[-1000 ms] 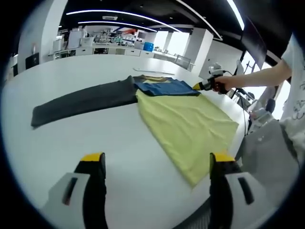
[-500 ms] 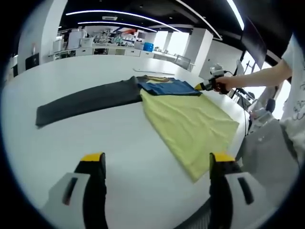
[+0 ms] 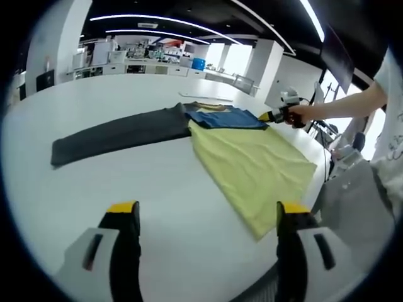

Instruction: Fold the garment on the visible template until the final outline fits inside the template.

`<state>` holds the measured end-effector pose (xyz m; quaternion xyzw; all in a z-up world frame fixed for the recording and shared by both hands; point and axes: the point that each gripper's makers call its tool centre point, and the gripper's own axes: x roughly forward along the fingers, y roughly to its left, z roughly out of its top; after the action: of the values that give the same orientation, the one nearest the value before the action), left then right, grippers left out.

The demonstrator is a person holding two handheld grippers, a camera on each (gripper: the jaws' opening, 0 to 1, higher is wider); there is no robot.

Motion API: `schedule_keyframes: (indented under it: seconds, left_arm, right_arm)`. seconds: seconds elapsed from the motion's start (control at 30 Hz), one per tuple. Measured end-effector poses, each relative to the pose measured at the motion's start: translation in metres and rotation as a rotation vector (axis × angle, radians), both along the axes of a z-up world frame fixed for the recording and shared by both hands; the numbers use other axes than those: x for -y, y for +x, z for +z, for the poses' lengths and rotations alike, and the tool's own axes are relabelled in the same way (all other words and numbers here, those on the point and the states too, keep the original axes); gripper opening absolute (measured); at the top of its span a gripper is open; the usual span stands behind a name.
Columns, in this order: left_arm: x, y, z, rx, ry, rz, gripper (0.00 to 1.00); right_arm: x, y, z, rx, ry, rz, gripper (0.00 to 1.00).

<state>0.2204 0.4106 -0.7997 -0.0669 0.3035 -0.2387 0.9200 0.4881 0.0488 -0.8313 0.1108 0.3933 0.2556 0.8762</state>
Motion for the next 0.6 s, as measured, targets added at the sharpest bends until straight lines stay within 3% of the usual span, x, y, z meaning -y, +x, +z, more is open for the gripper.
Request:
schedule_keyframes:
  seconds: [0.3,0.37,0.6]
  left_arm:
    - [0.005,0.005,0.003,0.01,-0.031,0.003,0.87]
    - [0.004,0.007,0.004,0.013,-0.038,0.002,0.87]
    - [0.002,0.013,0.009,0.026,-0.061,0.009,0.87]
  right_arm:
    - [0.003,-0.013,0.012,0.12,0.009,0.093,0.75]
    - [0.004,-0.026,0.015,0.13,0.006,0.113,0.82]
    - [0.007,-0.039,0.018,0.181,-0.046,0.185,0.98]
